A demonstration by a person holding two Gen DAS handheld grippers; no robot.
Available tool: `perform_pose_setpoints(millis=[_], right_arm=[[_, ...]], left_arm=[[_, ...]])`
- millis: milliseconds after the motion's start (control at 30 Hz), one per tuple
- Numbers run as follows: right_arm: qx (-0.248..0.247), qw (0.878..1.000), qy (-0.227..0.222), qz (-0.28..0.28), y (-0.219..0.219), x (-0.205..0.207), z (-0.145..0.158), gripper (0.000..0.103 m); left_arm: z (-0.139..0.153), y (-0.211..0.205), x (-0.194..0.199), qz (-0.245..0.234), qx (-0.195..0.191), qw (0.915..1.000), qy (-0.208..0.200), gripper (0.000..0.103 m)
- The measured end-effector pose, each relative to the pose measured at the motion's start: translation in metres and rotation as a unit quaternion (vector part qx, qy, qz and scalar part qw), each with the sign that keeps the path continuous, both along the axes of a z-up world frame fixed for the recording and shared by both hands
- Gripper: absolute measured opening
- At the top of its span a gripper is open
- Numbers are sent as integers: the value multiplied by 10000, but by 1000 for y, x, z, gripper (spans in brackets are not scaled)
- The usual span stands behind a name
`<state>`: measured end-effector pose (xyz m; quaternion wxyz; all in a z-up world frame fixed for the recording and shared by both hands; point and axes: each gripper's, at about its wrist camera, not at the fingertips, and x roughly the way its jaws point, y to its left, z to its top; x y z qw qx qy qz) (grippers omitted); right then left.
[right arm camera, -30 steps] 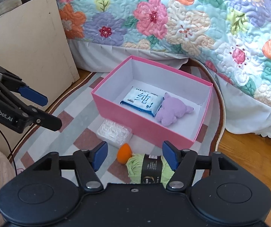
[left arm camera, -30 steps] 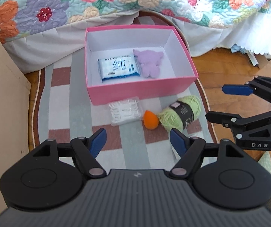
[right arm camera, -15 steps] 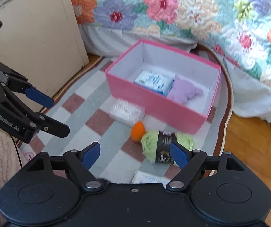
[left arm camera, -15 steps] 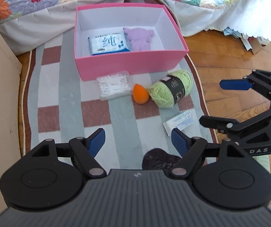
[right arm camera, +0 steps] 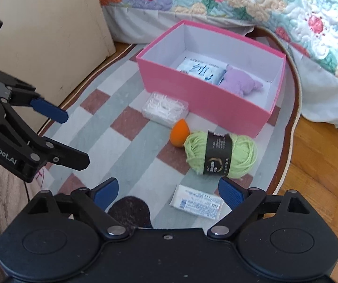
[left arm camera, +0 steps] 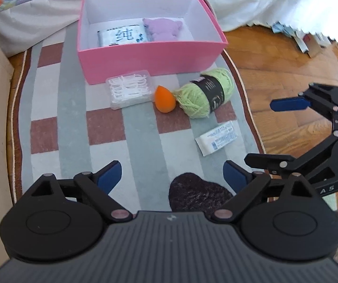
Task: Organize objects
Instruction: 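Move both tools down toward the small white paper packet on the rug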
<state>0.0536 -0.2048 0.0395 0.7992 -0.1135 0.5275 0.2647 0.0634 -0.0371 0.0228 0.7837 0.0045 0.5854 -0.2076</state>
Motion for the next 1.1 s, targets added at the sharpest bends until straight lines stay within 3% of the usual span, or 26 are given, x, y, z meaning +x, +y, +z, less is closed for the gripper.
perform_pose_setpoints(millis=[300,533,700,1100], right_arm=[[-15,9997,210,78,-2,-8,-16,94],[426,9989,177,-12,-17,-6,-35,94],[402,9989,256,24,-21,-6,-61,94],[84,9988,-412,-266,-25,-9,-114,94]], left_arm=[[-19,-8,-7,-92,92,9999,70,102],[-43,-12,2,108,227,9996,151,102],[-69,-21,8,202,337,9990,191,102],[-116,-30,15,640,-368,9972,-76,99]])
